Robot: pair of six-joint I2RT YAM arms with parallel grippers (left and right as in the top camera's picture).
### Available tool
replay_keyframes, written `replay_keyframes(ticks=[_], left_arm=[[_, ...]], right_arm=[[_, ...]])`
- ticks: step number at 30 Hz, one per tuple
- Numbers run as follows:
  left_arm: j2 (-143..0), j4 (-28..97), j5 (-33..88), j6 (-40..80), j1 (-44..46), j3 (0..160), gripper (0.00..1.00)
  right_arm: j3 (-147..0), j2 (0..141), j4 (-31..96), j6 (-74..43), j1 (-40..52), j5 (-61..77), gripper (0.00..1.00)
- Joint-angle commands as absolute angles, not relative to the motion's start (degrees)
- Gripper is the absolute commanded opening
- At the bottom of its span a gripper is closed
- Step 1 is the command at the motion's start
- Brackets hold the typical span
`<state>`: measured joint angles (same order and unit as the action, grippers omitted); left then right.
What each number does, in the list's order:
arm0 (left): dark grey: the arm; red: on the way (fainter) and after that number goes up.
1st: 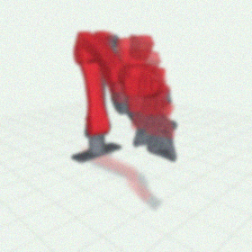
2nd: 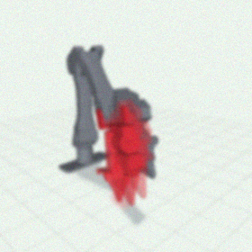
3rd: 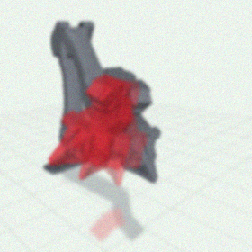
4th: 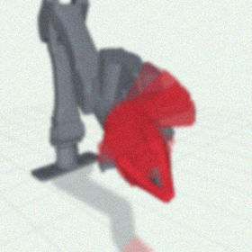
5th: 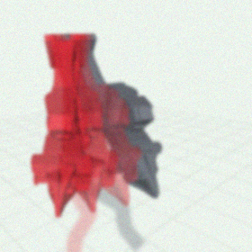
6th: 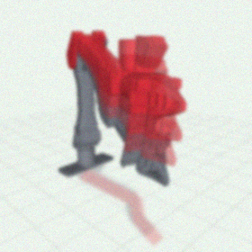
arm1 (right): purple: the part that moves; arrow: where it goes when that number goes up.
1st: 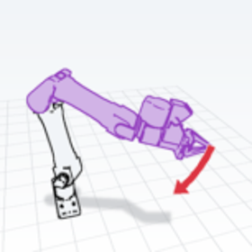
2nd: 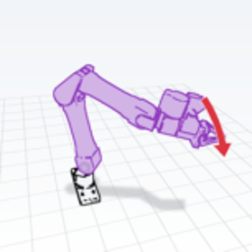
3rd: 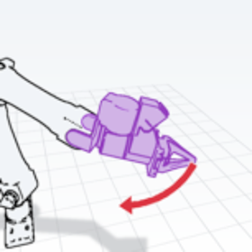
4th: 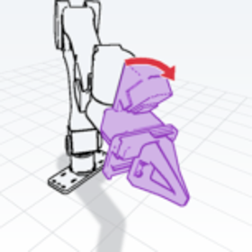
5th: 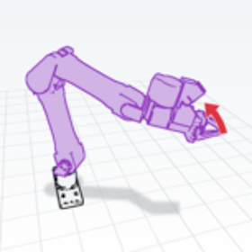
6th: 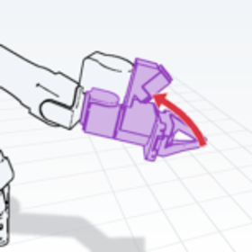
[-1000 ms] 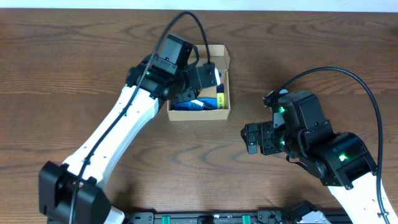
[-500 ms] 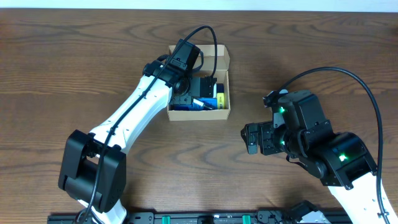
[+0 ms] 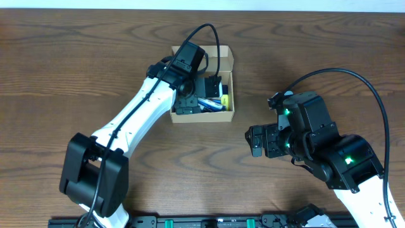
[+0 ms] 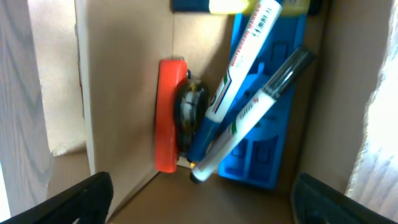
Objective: Pack container
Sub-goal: 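Carry the blue marker into the box and release it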
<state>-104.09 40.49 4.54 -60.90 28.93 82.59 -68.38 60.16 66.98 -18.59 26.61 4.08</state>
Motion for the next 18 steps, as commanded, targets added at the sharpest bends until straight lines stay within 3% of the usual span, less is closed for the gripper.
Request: replay_keyframes(ticks=[1, 5, 6, 7, 11, 18], left_arm=[[-99.48, 40.62, 5.43, -50.65, 30.06, 82.3, 0.84], [-93.06, 40.99, 5.34, -36.29, 30.13, 82.3, 0.54], [-91.48, 41.34, 5.37, -33.54, 30.0, 82.3, 0.27], [-89.91, 41.65, 5.34, -31.05, 29.89, 82.3, 0.07], [-83.42, 42.81, 5.3, -22.0, 29.1, 82.3, 0.05], [-75.07, 43.62, 1.02, -20.08, 28.77, 82.3, 0.06]], right_arm=[[-68.34, 60.12, 67.05, -18.15, 26.65, 3.86, 0.99], [-68.34, 60.12, 67.05, -18.15, 26.65, 3.86, 0.99], [-68.34, 60.12, 67.05, -18.15, 26.65, 3.86, 0.99], [-68.34, 60.12, 67.05, -18.15, 26.65, 3.86, 0.99], [-68.34, 60.12, 67.05, -18.15, 26.65, 3.86, 0.99], [-68.34, 60.16, 66.39, -18.15, 26.65, 3.66, 0.99]])
